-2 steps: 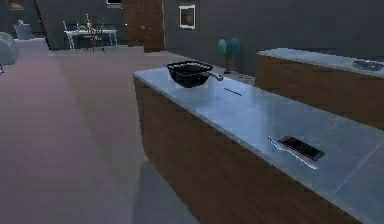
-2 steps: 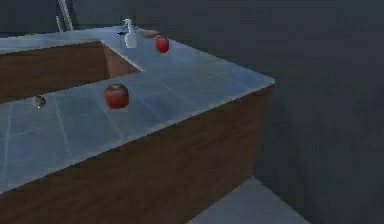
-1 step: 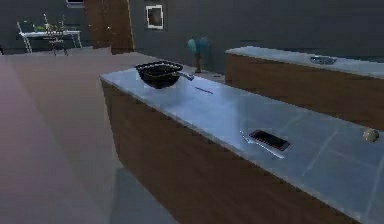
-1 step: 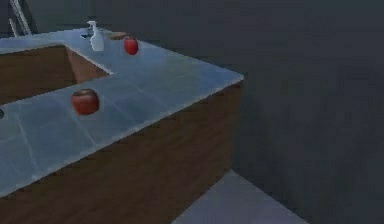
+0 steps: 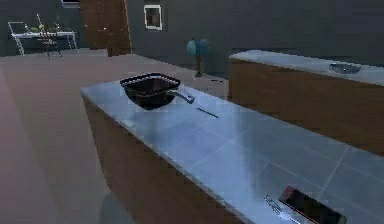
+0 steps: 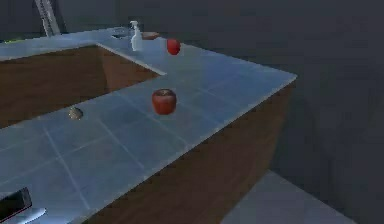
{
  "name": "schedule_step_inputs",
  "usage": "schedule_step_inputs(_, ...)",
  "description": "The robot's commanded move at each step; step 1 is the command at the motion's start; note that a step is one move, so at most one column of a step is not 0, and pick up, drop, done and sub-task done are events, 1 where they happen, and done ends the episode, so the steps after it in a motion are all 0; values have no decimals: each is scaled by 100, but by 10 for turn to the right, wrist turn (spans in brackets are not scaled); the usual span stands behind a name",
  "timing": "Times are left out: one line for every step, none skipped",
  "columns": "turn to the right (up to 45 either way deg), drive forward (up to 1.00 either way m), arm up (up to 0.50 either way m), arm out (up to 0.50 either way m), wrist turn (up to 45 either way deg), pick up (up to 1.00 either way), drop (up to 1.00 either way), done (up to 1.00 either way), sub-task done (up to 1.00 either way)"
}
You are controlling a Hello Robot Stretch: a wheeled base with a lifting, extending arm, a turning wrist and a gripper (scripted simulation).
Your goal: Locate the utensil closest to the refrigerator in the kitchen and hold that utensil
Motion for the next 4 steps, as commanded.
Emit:
schedule_step_inputs(-450,0,0,0,0,0,0,0,0)
schedule_step_inputs(-450,0,0,0,0,0,0,0,0)
schedule_step_inputs(-420,0,0,0,0,0,0,0,0)
schedule_step_inputs(0,20,0,0,0,0,0,0,0)
